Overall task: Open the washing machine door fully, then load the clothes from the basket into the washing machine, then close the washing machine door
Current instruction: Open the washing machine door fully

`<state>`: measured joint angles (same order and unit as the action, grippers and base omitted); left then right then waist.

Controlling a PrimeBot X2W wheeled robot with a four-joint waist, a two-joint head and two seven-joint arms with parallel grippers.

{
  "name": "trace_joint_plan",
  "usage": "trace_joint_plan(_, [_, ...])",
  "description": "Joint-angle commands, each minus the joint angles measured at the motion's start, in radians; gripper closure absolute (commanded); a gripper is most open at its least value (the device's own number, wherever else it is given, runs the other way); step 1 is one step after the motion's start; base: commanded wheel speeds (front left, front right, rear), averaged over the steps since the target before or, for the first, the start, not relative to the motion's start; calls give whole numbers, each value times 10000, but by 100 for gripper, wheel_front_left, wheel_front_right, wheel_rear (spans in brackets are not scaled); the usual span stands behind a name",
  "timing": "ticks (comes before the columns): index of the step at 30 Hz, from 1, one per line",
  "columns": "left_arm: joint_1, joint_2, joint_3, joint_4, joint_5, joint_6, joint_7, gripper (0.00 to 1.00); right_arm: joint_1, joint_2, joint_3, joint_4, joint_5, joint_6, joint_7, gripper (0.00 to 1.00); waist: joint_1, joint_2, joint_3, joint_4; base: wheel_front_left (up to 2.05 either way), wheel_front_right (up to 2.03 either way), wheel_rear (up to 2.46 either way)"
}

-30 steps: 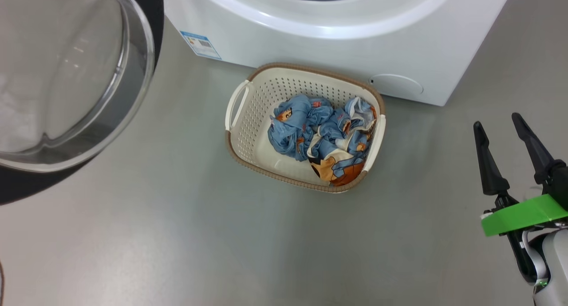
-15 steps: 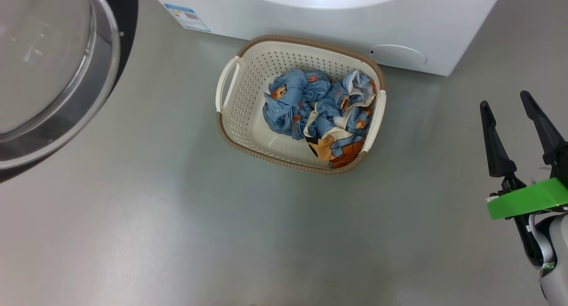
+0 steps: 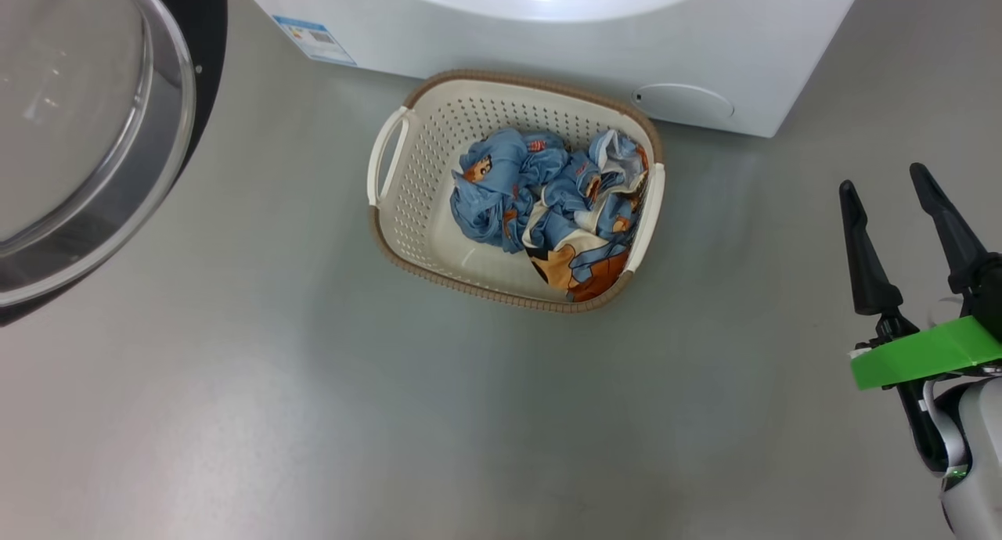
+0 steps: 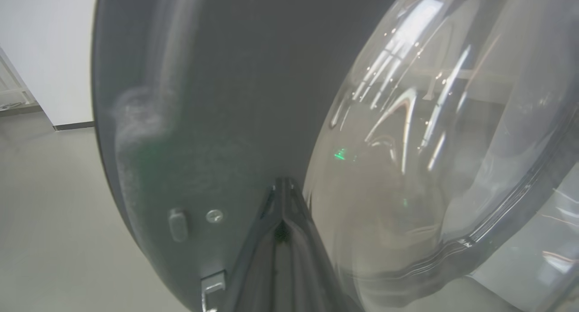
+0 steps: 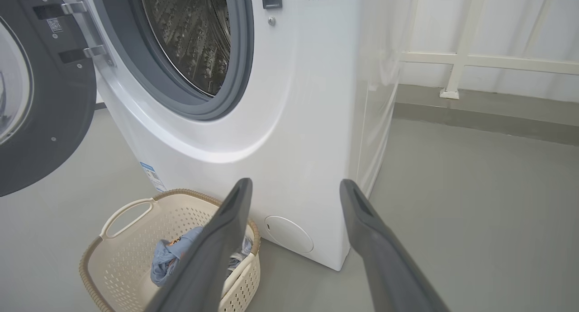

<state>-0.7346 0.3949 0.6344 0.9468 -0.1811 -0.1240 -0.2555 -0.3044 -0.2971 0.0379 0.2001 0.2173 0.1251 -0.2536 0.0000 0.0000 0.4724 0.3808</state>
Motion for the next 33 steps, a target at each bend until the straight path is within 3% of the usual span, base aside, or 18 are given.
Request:
trace_joint_plan(1, [122,887,166,-240,173,-8,-63,100,-7,41,225,-187,-131,56,-82,0,0,0,-206,-37,0,0,0])
trace_joint_plan(8, [906,578,59,-944,306,-55,-63,100,328,303,237,-112,35,56,-82,0,0,0,-1021,-134,0,0,0])
trace_joint_plan(16, [2518,210,-1182,-2308,-561,-65,-63,98,1086,502,58,-154,307,56,-82,0,0,0,-2240,-283,0,0,0])
trace_joint_plan(18, [2802,201,-1367,-2567,-733,-65,-63,66,1262,540,18,-169,373,56,-82,0,0,0,-2466,-294,0,0,0])
trace_joint_plan(20, [3085,161,-1601,-2861,-818,-65,-63,13,1418,566,8,-178,436,56,-82,0,0,0,-2680,-324,0,0,0])
trace_joint_plan(21, [3213,143,-1670,-3003,-863,-65,-63,0,1487,578,-1,-189,462,56,-82,0,0,0,-2779,-349,0,0,0])
trace_joint_plan(33, [4335,-341,-3274,-4384,-1401,-66,-63,0,2107,682,-237,-387,645,56,-82,0,0,0,-3492,-741,0,0,0])
